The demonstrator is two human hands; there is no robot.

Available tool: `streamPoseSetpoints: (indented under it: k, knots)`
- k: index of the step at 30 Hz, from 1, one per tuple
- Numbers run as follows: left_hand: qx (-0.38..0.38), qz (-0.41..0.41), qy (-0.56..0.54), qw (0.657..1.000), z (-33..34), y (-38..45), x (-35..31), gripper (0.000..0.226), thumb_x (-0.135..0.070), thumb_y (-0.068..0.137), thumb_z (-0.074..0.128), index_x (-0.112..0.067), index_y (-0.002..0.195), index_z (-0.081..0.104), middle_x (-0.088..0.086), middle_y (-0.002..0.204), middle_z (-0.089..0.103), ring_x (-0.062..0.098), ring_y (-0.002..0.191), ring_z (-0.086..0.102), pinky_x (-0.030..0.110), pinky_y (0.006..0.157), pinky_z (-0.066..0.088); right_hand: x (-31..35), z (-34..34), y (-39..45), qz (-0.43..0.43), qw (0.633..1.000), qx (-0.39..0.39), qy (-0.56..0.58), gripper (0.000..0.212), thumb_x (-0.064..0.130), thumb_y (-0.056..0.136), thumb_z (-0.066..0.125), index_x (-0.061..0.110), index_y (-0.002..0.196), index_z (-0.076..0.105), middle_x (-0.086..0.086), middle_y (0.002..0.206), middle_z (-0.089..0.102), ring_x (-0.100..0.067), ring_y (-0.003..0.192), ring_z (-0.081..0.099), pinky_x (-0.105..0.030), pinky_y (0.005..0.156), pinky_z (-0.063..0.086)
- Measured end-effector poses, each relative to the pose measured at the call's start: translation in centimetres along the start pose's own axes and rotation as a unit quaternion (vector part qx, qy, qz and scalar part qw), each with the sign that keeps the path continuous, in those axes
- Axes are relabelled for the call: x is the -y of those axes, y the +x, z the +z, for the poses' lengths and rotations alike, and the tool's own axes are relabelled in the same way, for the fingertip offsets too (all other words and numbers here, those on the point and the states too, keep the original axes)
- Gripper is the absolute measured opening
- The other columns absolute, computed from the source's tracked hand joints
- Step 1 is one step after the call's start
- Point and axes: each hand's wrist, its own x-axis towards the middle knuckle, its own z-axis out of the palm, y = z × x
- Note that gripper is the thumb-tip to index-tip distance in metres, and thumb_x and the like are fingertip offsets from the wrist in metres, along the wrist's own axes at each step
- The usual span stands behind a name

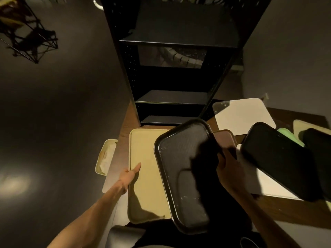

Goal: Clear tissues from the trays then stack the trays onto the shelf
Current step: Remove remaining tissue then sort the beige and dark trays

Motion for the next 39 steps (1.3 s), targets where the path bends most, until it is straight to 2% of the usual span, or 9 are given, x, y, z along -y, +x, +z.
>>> streamPoseSetpoints:
  k: [3,9,12,14,16,20,27,33,39]
  knots:
    - [-0.026,0.057,0.11,0.992,0.9,2.6,0.4,0.032,-0.031,0.097,0.057,-0.002,0.111,0.059,0.015,0.11,0.066,0.029,0.103,0.062,0.036,0.092,0.051,-1.3,3.0,-0.7,0.09,0.994,0.023,0.05,0.04,0.031,0.104,0.041,0.015,0.14,0.05,-0.018,0.124,0.066,-0.041,0.114,0.06,-0.048,0.097,0.045]
    - [-0.088,0.144,0.365,0.916,-0.7,5.9,1.0,0.014,-0.005,0.087,0.06,-0.008,0.097,0.07,0.011,0.1,0.072,0.025,0.089,0.068,0.037,0.085,0.058,-0.8,6.7,-1.7,0.176,0.975,0.025,0.132,0.04,0.021,0.103,0.048,0.007,0.14,0.05,-0.022,0.137,0.058,-0.043,0.127,0.052,-0.047,0.104,0.04]
    - [-0.075,0.186,0.286,0.937,-1.3,5.0,0.1,0.01,-0.02,0.094,0.058,-0.017,0.092,0.068,0.008,0.097,0.072,0.019,0.084,0.067,0.037,0.084,0.058,-0.2,8.1,-1.6,0.205,0.965,0.019,0.163,0.04,0.02,0.103,0.048,0.008,0.141,0.05,-0.021,0.138,0.058,-0.042,0.128,0.051,-0.046,0.106,0.039]
    - [0.012,0.149,0.149,0.978,-1.3,3.6,-0.8,0.032,-0.04,0.098,0.052,-0.012,0.093,0.067,0.013,0.094,0.071,0.023,0.087,0.068,0.042,0.085,0.057,0.3,9.2,-1.6,0.223,0.955,0.015,0.197,0.041,0.021,0.103,0.048,0.007,0.141,0.05,-0.02,0.139,0.057,-0.041,0.129,0.051,-0.046,0.108,0.038]
    - [0.098,0.116,0.1,0.983,-1.0,2.5,-1.4,0.051,-0.049,0.096,0.051,-0.002,0.1,0.068,0.016,0.094,0.073,0.025,0.086,0.068,0.037,0.082,0.054,0.7,10.3,-1.5,0.249,0.941,0.018,0.229,0.043,0.023,0.103,0.048,0.007,0.143,0.048,-0.019,0.142,0.055,-0.039,0.132,0.049,-0.046,0.11,0.037]
    - [0.056,0.134,0.176,0.974,-0.8,3.0,-1.3,0.02,-0.024,0.095,0.06,-0.008,0.105,0.066,0.004,0.088,0.07,0.021,0.083,0.068,0.02,0.06,0.049,1.2,12.0,-0.9,0.266,0.93,0.052,0.248,0.046,0.028,0.104,0.046,0.007,0.145,0.046,-0.016,0.146,0.052,-0.036,0.135,0.047,-0.044,0.113,0.037]
    - [-0.003,0.121,0.45,0.885,-0.8,4.9,0.0,0.021,-0.027,0.092,0.057,-0.013,0.076,0.059,0.005,0.08,0.066,0.018,0.07,0.063,0.021,0.054,0.044,0.5,13.0,1.2,0.178,0.976,0.12,0.045,0.026,0.021,0.1,0.05,0.004,0.108,0.068,-0.019,0.112,0.071,-0.037,0.105,0.065,-0.038,0.087,0.049]
    - [-0.046,0.118,0.563,0.817,0.2,6.0,0.9,0.035,-0.031,0.095,0.052,-0.004,0.116,0.06,0.017,0.118,0.064,0.033,0.108,0.063,0.036,0.086,0.049,-0.4,13.7,1.9,0.154,0.977,0.133,-0.058,0.02,0.026,0.093,0.059,0.009,0.097,0.069,-0.014,0.106,0.072,-0.036,0.102,0.067,-0.037,0.08,0.051]
    - [-0.033,0.137,0.595,0.791,0.1,6.8,1.8,0.033,-0.028,0.091,0.057,-0.005,0.114,0.06,0.014,0.114,0.067,0.031,0.104,0.066,0.035,0.088,0.051,-0.8,13.8,2.1,0.106,0.982,0.125,-0.088,0.01,0.015,0.088,0.062,0.01,0.087,0.07,-0.01,0.095,0.072,-0.034,0.092,0.069,-0.033,0.065,0.046]
